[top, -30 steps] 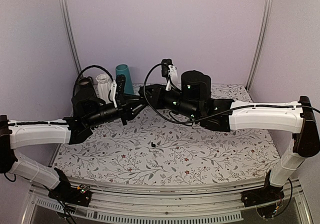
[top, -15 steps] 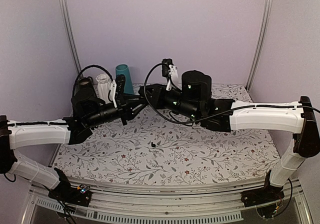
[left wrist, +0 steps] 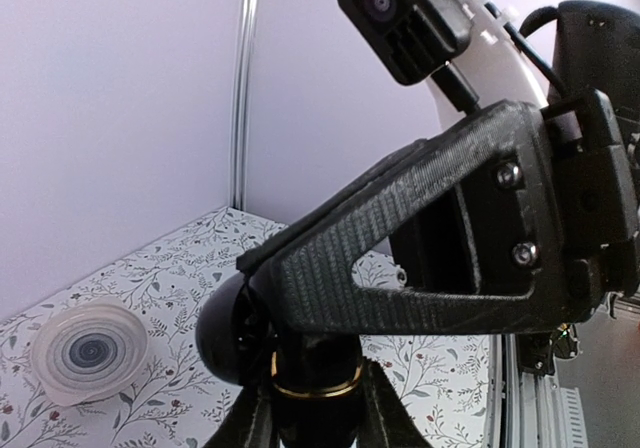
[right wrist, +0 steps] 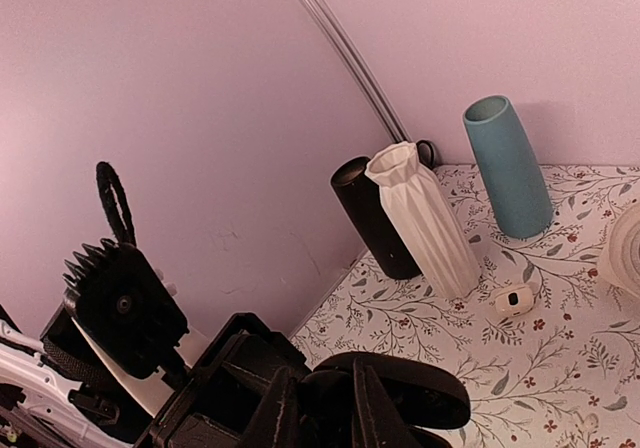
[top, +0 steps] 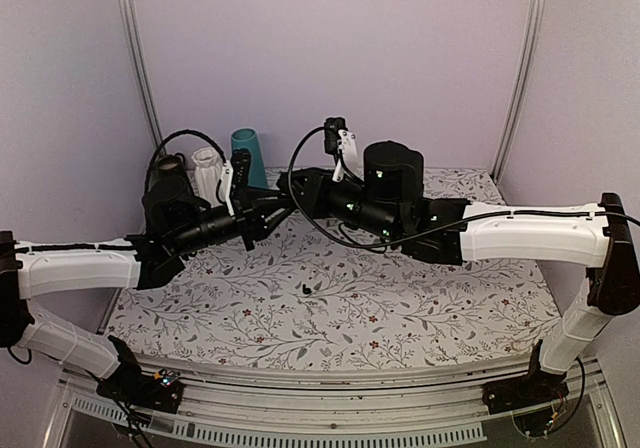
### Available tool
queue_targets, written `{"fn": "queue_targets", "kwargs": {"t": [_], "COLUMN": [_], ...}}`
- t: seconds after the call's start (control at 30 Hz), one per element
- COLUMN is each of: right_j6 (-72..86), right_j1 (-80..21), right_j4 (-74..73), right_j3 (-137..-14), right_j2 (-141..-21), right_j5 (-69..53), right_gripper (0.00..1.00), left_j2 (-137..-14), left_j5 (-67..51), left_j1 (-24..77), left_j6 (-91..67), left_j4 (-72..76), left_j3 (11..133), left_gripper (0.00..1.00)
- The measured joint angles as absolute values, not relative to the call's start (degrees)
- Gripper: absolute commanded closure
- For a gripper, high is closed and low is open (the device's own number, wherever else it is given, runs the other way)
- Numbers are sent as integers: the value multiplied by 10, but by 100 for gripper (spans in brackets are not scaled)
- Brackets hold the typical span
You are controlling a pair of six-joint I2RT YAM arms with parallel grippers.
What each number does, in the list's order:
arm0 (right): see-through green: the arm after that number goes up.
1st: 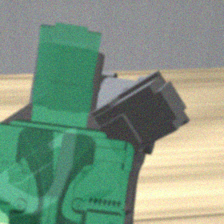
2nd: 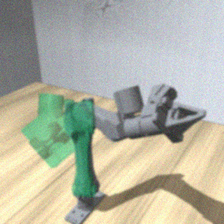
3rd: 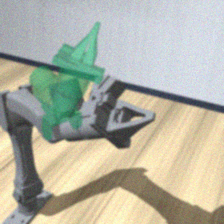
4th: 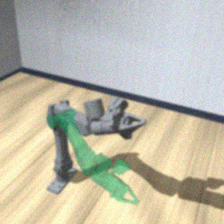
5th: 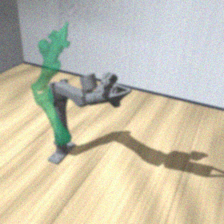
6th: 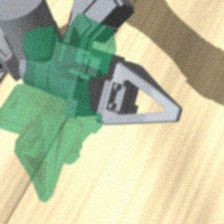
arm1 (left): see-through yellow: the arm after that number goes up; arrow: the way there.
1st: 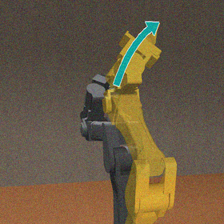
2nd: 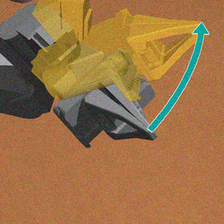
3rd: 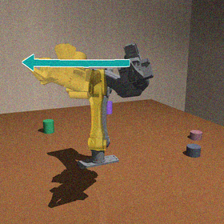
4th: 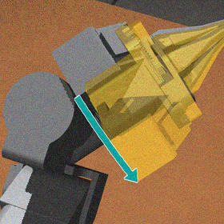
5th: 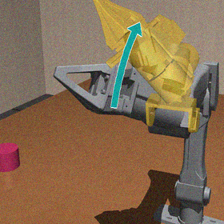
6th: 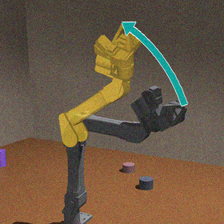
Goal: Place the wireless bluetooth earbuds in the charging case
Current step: Place the left earbud in the left side groove of the charging case.
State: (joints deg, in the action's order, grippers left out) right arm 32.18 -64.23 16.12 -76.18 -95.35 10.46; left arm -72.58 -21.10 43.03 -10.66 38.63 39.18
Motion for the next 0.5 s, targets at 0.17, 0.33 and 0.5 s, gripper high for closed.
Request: {"fn": "queue_targets", "kwargs": {"t": [0.17,0.33,0.5], "right_j6": [322,322,322], "right_j1": [-644,-645,-645], "right_j4": [162,160,159], "right_j3": [-762,-762,-762], "right_j2": [-952,-951,-950], "right_j5": [106,108,108], "right_gripper": [83,82,82], "left_j2": [-721,-717,-717], "left_j5": [-206,-201,-199], "left_j1": [430,430,430], "left_j6": [-106,-105,-105], "left_j4": [384,383,383], "left_j3": [392,392,392], "left_gripper": [100,100,100]}}
